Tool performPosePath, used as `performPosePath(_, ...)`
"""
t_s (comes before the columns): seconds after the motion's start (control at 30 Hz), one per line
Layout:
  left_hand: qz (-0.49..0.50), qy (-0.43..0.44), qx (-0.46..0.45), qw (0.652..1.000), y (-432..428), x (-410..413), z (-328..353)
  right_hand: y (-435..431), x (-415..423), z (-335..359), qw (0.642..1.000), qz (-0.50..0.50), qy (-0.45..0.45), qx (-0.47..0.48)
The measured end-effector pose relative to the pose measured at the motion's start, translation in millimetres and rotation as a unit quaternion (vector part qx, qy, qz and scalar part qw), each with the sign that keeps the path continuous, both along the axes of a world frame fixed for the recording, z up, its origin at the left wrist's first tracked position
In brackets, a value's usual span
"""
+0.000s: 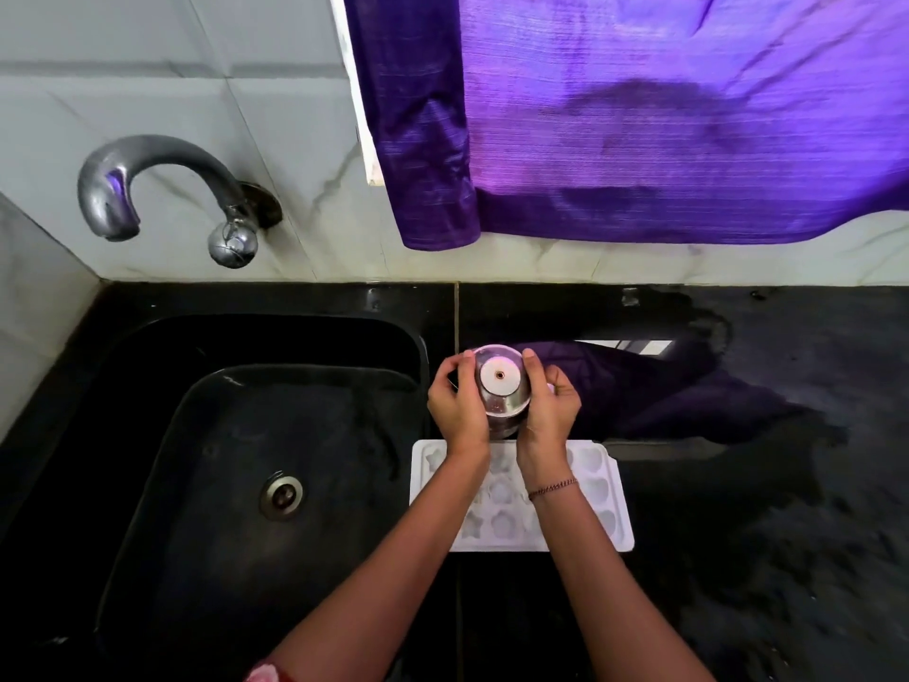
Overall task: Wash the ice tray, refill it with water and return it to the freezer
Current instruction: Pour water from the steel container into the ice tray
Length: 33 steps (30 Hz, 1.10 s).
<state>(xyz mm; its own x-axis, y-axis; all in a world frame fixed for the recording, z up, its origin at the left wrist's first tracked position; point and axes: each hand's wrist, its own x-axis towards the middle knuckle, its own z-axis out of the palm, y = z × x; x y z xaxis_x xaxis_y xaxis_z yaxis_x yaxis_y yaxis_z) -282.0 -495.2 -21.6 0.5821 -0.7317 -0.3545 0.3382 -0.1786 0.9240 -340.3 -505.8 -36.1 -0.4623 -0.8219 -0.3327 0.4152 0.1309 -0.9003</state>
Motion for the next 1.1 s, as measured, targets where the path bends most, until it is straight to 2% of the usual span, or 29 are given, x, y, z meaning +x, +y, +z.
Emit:
performPosePath(0.23,-0.031,0.002,-0.070,0.997,19,4,33,14,-2,32,0.998,-0.005,-0.023,-0.050)
performPosePath(0.4,-0.065,-0.013,-0.112,0.991,45,26,27,29,-8,40,0.998,-0.004,0.001,-0.062)
performPosePath(0.47,-0.052,-0.075,-0.085,0.992,60,43,10,35,-11,40,0.998,-0.003,0.012,-0.064)
performPosePath(0.57,-0.085,-0.191,0.031,0.977,78,67,-17,43,-14,39,0.997,0.003,0.031,-0.067)
performPosePath(0.67,-0.129,-0.227,0.135,0.956,88,79,-32,50,-16,38,0.996,0.009,0.048,-0.068)
performPosePath(0.8,-0.148,-0.190,0.172,0.955,95,84,-39,56,-16,37,0.996,0.015,0.072,-0.059)
performPosePath(1.1,-0.154,-0.112,0.147,0.971,94,91,-44,61,-10,37,0.987,0.041,0.147,-0.047)
